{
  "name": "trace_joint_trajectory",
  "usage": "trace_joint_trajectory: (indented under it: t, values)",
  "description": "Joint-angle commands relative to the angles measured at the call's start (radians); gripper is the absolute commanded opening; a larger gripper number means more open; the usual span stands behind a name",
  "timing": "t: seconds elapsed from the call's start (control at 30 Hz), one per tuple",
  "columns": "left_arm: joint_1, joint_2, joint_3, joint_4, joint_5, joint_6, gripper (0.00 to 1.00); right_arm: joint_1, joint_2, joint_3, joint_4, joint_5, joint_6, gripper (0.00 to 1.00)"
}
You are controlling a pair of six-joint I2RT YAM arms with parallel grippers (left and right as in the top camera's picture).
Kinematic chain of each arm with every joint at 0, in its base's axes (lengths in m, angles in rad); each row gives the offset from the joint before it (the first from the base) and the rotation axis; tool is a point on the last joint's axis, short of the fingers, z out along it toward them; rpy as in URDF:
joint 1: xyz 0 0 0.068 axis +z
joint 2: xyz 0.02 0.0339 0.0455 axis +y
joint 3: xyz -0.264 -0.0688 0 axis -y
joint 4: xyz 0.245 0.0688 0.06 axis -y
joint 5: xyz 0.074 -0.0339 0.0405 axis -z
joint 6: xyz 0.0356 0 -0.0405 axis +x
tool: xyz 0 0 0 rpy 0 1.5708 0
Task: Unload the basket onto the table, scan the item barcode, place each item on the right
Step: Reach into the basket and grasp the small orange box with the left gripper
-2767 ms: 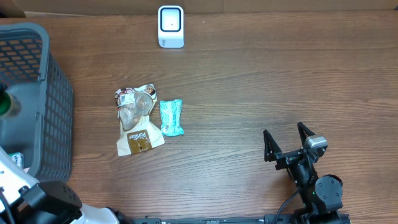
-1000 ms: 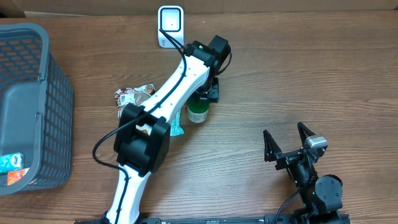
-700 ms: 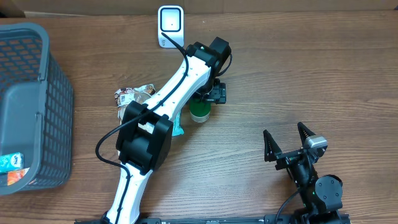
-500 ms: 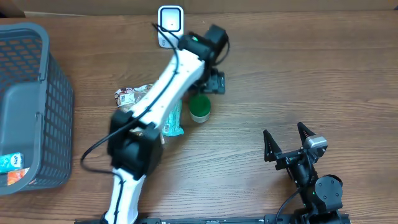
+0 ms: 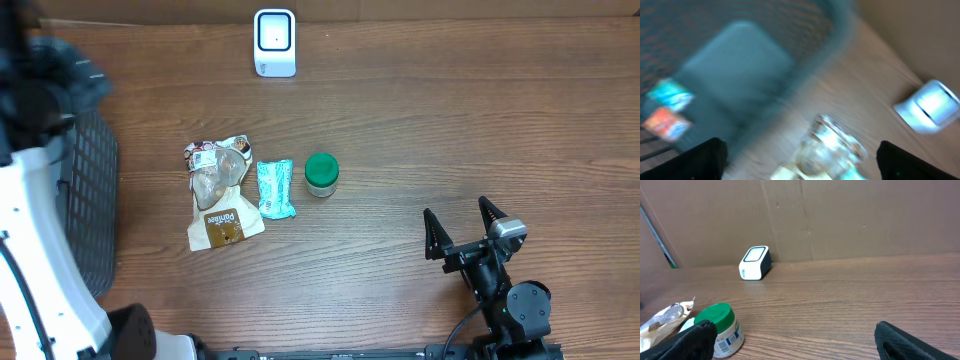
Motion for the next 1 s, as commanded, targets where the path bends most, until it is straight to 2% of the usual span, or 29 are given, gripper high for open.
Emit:
trace_joint_trajectory:
  t: [0.0, 0.03, 0.1, 0.27, 0.33, 0.63, 0.97]
  values:
    - [0.198, 0.045, -0.057, 0.005, -0.007, -0.01, 0.93, -0.002, -0.012, -0.011, 0.003, -0.001, -0.004, 1.0]
    - [0.284, 0.064, -0.094, 0.009, 0.016, -0.009, 0.91, -0.002, -0.012, -0.011, 0.003, -0.001, -0.003, 1.0]
    - [0.36, 0.086, -0.143, 0.011, 0.044, -0.008, 0.91, -0.002, -0.012, -0.011, 0.003, -0.001, -0.004, 1.0]
    - [0.492, 0.105, -0.32, 0.083, 0.062, 0.018, 0.9, -0.002, -0.012, -0.011, 0.003, -0.001, -0.004, 1.0]
    - [0.547, 0.105, -0.446, 0.16, 0.061, 0.037, 0.89, -0.002, -0.012, -0.011, 0.003, -0.001, -0.004, 1.0]
    - [0.582, 0.105, -0.761, 0.409, -0.023, 0.059, 0.83, -0.002, -0.012, -0.011, 0.003, -0.001, -0.004, 1.0]
    - [0.582, 0.131, -0.953, 0.611, -0.15, 0.059, 0.76, -0.002, -0.012, -0.011, 0.003, -0.001, -0.004, 1.0]
